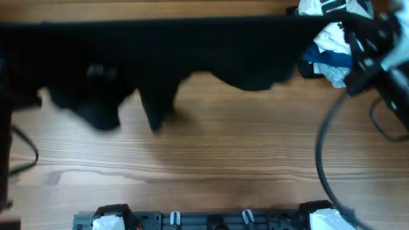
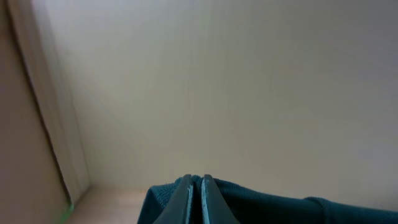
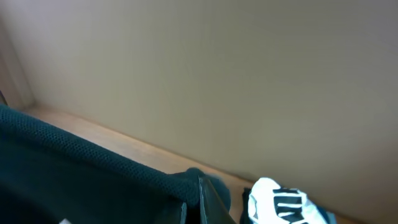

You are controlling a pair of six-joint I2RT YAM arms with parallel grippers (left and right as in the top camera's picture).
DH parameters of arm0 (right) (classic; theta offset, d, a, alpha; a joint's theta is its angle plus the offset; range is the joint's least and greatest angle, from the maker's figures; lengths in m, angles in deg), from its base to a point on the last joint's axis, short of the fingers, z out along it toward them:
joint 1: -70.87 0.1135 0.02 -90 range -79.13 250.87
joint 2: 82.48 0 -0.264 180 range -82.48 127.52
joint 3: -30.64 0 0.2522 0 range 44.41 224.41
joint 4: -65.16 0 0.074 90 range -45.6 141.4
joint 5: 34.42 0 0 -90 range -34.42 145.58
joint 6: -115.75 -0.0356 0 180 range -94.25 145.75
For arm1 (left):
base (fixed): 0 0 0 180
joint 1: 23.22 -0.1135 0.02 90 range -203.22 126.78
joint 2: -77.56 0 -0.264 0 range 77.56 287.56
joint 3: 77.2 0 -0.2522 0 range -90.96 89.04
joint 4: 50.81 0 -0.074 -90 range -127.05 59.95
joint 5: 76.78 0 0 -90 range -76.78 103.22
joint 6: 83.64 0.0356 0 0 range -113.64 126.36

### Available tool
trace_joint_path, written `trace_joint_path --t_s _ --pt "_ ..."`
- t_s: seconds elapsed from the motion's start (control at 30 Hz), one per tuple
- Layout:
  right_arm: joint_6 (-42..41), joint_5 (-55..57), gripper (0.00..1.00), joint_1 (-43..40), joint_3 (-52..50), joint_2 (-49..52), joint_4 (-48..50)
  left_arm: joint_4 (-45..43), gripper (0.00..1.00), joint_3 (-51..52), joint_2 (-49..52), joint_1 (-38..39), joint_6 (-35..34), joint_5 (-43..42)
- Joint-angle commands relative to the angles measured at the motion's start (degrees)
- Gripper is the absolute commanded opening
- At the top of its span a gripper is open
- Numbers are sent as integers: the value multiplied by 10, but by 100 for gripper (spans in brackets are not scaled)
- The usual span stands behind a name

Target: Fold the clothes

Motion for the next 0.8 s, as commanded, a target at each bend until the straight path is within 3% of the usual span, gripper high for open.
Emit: trace_joint_path --t_s 0.0,0.2,0.4,0.6,0.77 --pt "-10 54 4 -19 -1 7 -10 -6 4 0 10 -16 -8 47" --pt "-8 53 4 -19 -1 52 -8 -8 4 0 58 -16 -8 47" --pt "4 53 4 -19 -1 162 42 -38 4 0 155 -16 -6 47" --pt "10 79 4 -19 -1 282 209 -163 4 0 273 -16 10 47" --pt "10 86 4 -23 2 296 357 -301 4 0 315 -16 17 49"
